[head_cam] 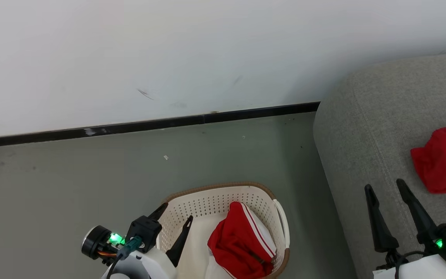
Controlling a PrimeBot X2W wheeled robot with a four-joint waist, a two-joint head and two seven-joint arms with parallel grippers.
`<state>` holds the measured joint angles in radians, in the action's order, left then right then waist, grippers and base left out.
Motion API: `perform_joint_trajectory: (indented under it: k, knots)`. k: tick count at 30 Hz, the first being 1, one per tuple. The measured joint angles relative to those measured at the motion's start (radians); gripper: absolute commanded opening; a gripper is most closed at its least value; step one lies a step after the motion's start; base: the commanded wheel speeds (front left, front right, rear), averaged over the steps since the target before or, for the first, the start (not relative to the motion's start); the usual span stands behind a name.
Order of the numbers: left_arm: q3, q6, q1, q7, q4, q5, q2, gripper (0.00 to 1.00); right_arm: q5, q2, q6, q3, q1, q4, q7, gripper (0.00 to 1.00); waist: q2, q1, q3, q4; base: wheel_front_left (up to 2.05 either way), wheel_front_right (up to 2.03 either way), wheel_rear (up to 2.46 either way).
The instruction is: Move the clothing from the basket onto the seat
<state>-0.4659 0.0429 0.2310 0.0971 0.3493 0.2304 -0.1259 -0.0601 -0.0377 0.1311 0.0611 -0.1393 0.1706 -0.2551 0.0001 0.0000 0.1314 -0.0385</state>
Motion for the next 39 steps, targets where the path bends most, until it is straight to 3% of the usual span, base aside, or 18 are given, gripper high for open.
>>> perform_joint_trajectory:
  k: [13,39]
  knots:
    - [-0.039,0.014,0.093,-0.017,0.169,-0.041,0.03,1.0,0.0,0.0,0.0,0.019,0.008,0.08,0.0,1.0,0.0,0.0,0.122,-0.047,0.0,0.0,0.0]
    - [-0.032,0.008,0.274,0.039,0.346,-0.066,0.043,1.0,-0.04,0.0,0.0,-0.045,0.249,0.153,0.0,1.0,0.0,0.0,0.416,-0.183,0.0,0.0,0.0]
